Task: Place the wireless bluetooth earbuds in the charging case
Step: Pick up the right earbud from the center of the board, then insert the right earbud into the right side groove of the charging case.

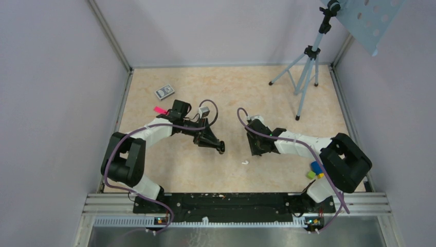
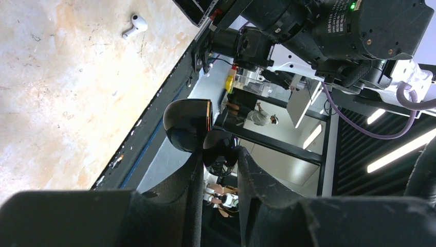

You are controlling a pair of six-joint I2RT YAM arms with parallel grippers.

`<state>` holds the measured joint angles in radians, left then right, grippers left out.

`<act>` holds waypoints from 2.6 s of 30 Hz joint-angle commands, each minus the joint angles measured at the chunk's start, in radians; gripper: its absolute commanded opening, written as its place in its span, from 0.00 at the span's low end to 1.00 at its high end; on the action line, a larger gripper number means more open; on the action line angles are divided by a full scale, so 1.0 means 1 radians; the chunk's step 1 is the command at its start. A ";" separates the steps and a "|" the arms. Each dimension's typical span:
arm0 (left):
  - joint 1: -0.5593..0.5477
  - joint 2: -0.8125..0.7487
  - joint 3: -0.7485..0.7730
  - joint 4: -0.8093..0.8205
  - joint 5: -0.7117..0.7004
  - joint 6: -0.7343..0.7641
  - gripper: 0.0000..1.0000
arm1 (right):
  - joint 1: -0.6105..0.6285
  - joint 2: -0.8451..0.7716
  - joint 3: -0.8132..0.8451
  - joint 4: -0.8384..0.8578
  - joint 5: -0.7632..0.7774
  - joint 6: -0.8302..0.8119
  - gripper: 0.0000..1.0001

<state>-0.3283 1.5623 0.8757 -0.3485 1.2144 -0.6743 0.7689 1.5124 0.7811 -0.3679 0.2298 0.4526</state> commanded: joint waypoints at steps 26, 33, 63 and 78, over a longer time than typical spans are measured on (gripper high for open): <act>-0.012 -0.001 0.019 0.043 0.022 -0.006 0.00 | -0.009 0.003 0.048 -0.060 -0.017 -0.024 0.27; -0.015 -0.003 0.016 0.045 0.019 -0.006 0.00 | -0.008 0.022 0.052 -0.066 -0.012 -0.028 0.29; -0.039 -0.043 -0.076 0.356 0.055 -0.129 0.00 | 0.021 -0.307 0.068 0.009 0.055 0.019 0.04; -0.046 -0.104 -0.209 1.006 0.080 -0.569 0.00 | 0.285 -0.452 0.042 0.523 0.159 0.003 0.04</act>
<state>-0.3695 1.5124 0.7216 0.3054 1.2671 -1.0309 1.0130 1.0527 0.8192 -0.0334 0.3206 0.4530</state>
